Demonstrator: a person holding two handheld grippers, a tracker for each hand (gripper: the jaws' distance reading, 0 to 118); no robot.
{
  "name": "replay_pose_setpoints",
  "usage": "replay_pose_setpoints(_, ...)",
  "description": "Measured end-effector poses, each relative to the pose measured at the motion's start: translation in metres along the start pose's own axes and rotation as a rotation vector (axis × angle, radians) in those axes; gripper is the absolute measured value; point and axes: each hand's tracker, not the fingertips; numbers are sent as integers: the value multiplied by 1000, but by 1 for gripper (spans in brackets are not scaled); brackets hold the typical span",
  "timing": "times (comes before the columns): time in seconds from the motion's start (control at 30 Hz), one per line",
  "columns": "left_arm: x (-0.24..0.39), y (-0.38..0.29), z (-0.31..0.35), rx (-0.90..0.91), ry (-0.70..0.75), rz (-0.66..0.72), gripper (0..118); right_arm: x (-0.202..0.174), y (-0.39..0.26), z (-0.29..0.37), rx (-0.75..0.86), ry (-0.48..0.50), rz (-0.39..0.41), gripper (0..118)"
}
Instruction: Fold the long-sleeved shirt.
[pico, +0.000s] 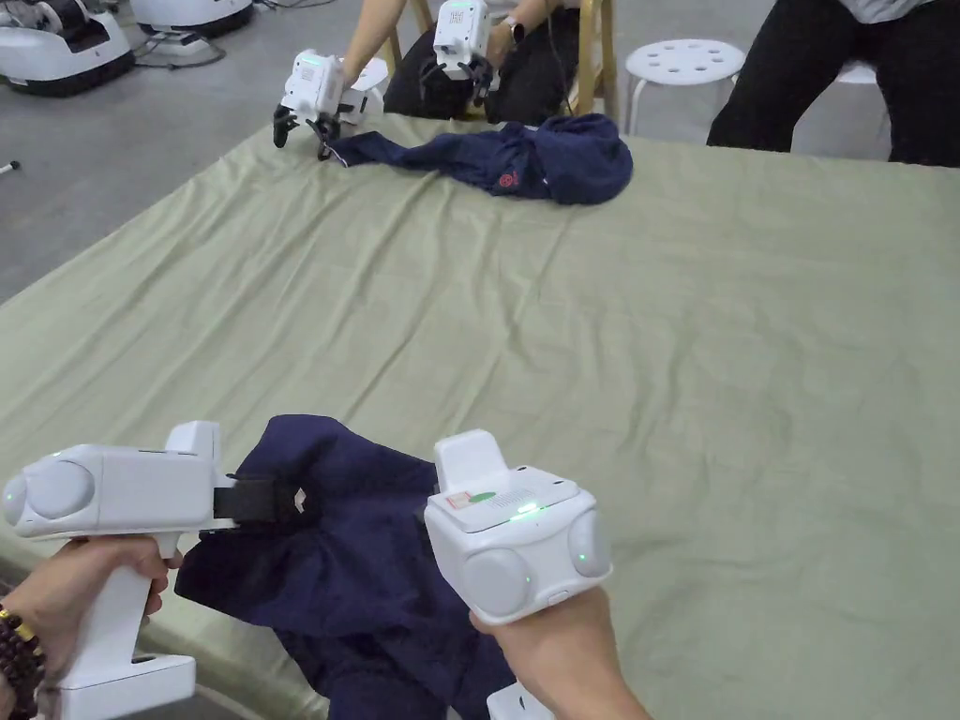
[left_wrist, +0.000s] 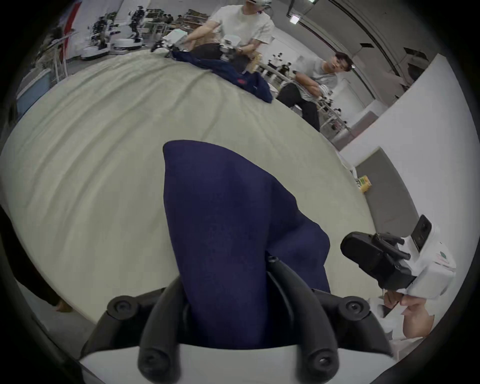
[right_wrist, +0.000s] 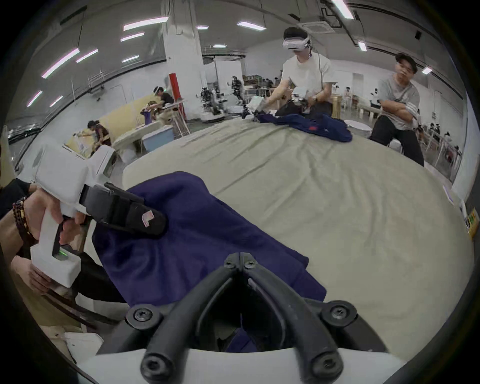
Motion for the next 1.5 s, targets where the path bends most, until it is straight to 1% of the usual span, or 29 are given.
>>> replay_pose_setpoints(0.03,1,1,0,6,28,1,46,-1,0,-2,-8,5,-8,0)
replay_pose_setpoints(0.07,2,2,2,28,77,0,68,-2,0,-4,-14,7,-16,0)
replay_pose_setpoints(0.1,2,3,4,50,104,8,97,-2,-1,-4,-19,4,-18,0)
replay_pose_setpoints(0.13,3,4,7,71,130,12,109,0,-1,0,-20,4,-18,0)
replay_pose_setpoints(0.2,11,3,17,164,170,-21,111,5,-2,9,-15,7,-26,0)
replay_pose_setpoints(0.23,14,4,21,203,148,-22,111,8,-2,13,-11,8,-31,0)
replay_pose_setpoints(0.3,25,8,29,224,181,6,110,15,0,28,-2,3,-40,0)
replay_pose_setpoints(0.33,33,9,32,220,177,10,107,19,0,35,5,-3,-45,0)
replay_pose_setpoints(0.37,46,9,35,237,182,-5,98,25,1,45,19,-9,-49,0)
replay_pose_setpoints(0.4,61,8,38,271,171,-45,71,31,3,58,46,-16,-49,0)
replay_pose_setpoints(0.43,77,8,41,302,166,-94,41,38,4,72,76,-29,-50,0)
replay_pose_setpoints(0.47,97,9,41,321,159,-134,19,46,6,88,109,-44,-53,0)
replay_pose_setpoints(0.5,118,10,39,331,159,-162,11,55,7,103,135,-63,-56,0)
replay_pose_setpoints(0.53,139,10,36,328,158,-194,10,62,9,119,160,-87,-58,0)
replay_pose_setpoints(0.6,187,6,32,373,101,-288,5,82,11,153,211,-139,-58,0)
replay_pose_setpoints(0.73,285,-11,26,478,29,-434,4,122,9,222,326,-244,-78,0)
replay_pose_setpoints(0.83,352,-31,21,563,-16,-518,4,150,3,278,410,-344,-105,0)
replay_pose_setpoints(0.9,393,-48,15,616,-12,-589,4,169,-6,314,455,-415,-115,0)
replay_pose_setpoints(0.93,410,-55,12,634,-26,-601,4,177,-11,330,479,-450,-115,0)
replay_pose_setpoints(0.97,421,-57,3,646,-41,-608,4,186,-17,346,494,-480,-117,0)
replay_pose_setpoints(1.03,448,-69,-6,652,-51,-579,4,202,-31,375,517,-542,-130,0)
replay_pose_setpoints(1.1,472,-87,-15,699,-54,-603,4,216,-47,400,547,-590,-144,0)
replay_pose_setpoints(1.17,493,-107,-23,771,-20,-640,4,229,-65,422,566,-646,-162,0)
replay_pose_setpoints(1.27,516,-134,-32,825,5,-668,4,244,-91,441,588,-722,-168,0)
replay_pose_setpoints(1.37,526,-157,-40,856,-5,-661,4,250,-112,449,599,-759,-151,0)
replay_pose_setpoints(1.43,526,-171,-45,861,2,-656,4,250,-125,451,608,-781,-123,0)
replay_pose_setpoints(1.5,528,-183,-49,840,48,-654,4,245,-138,451,619,-801,-96,0)
